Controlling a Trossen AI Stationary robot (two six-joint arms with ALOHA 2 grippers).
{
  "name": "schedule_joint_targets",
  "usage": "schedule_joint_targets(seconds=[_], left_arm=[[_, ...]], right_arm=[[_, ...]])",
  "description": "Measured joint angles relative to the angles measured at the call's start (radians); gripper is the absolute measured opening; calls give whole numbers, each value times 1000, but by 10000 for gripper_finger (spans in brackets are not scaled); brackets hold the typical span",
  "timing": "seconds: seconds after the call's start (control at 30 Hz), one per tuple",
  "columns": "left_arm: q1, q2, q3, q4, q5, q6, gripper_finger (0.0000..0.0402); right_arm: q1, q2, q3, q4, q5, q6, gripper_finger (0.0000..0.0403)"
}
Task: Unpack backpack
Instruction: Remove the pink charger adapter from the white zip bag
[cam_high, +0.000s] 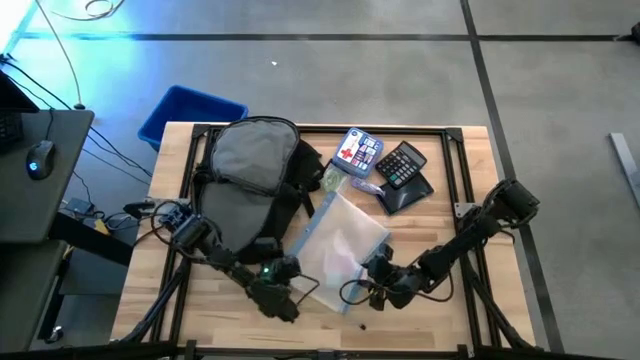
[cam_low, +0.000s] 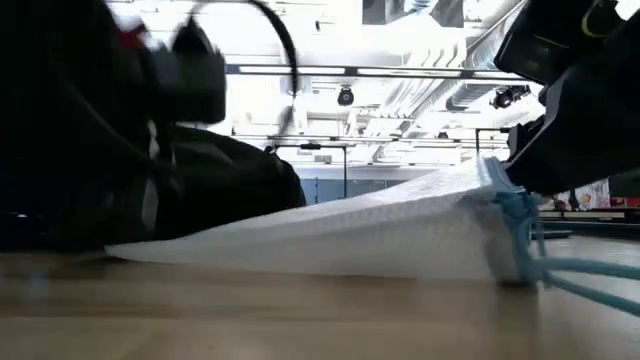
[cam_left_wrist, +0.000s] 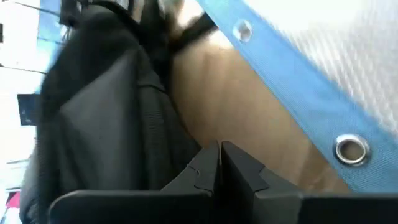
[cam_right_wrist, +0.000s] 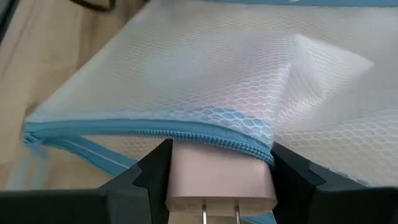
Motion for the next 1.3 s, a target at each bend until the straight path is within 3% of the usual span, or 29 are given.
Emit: schedule_joint_targets(seconds=[0.1, 0.23, 0.4, 0.5, 0.6, 0.87, 1.23, 1.3], left_arm=[[-27, -39, 2, 139, -85, 71, 0], [1, -42, 0, 357, -87, 262, 0], [84, -41, -77, 641, 53, 472, 0], [122, -45, -121, 717, 121, 493, 0], [145, -49, -162, 727, 140, 457, 0], [134, -52, -190, 722, 152, 397, 0], [129, -58, -194, 654, 164, 340, 0], [126, -58, -194, 652, 165, 337, 0]], right_arm=[[9, 0, 0, 16, -4, 0, 174], [33, -6, 2, 30, -59, 0, 174], [70, -10, 37, -23, -192, 72, 174], [92, -13, 80, -140, -247, 156, 174], [115, -13, 120, -236, -257, 192, 174], [148, -15, 182, -266, -197, 113, 174], [79, 71, 177, -257, -192, 74, 174], [66, 102, 177, -256, -188, 68, 189]])
